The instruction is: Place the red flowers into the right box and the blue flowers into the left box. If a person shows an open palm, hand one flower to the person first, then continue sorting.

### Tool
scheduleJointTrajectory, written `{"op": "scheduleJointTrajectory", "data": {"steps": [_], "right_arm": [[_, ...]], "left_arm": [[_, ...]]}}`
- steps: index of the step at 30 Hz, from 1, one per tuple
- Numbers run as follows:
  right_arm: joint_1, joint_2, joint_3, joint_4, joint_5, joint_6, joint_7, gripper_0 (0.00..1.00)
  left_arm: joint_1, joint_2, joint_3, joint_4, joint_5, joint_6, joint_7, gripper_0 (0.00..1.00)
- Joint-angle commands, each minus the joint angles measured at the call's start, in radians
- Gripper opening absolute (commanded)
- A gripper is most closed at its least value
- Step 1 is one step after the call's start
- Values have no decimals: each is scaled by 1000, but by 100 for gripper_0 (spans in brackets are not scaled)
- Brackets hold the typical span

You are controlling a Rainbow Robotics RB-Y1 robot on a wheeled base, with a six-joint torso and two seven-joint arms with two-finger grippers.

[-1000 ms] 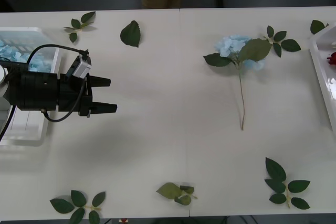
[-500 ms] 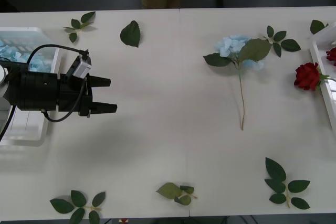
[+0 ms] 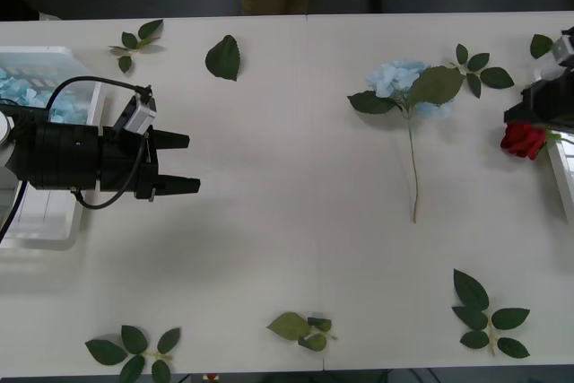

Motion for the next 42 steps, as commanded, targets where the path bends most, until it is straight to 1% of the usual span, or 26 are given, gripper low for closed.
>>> {"op": "scheduleJointTrajectory", "data": {"steps": [1,7,9,13,19,20,22,25,31,36,38,39,41,42], "right_arm": [[-3,57,161,-48,-2,-120,-90,63],[-5,95,321,-48,21,-307,-228,63],[-8,103,353,-48,33,-340,-254,63],[-16,143,408,-49,121,-387,-285,64],[-19,204,422,-48,262,-399,-340,64],[-20,218,424,-48,291,-401,-345,66],[-19,240,422,-41,335,-407,-354,66],[-19,256,424,-22,360,-439,-360,66],[-40,275,447,72,380,-559,-363,66],[-55,282,463,136,389,-613,-358,66],[-55,286,463,150,392,-625,-354,51],[-55,287,463,153,397,-625,-355,28],[-55,287,463,155,394,-625,-357,0],[-55,287,463,155,392,-625,-357,0]], "left_arm": [[17,-13,-15,-29,13,-10,56,100],[17,-13,-15,-29,13,-10,56,100],[17,-13,-15,-29,13,-10,56,100],[17,-13,-15,-29,13,-10,56,100],[17,-13,-15,-29,13,-10,56,100],[17,-13,-15,-29,13,-10,56,100],[17,-13,-15,-29,13,-10,56,100],[17,-13,-15,-29,13,-10,56,100],[17,-13,-15,-29,13,-10,56,100],[17,-13,-15,-29,13,-10,56,100],[17,-13,-15,-29,13,-10,56,100],[17,-13,-15,-29,13,-10,56,100],[17,-13,-15,-29,13,-10,56,100],[17,-13,-15,-29,13,-10,56,100]]}}
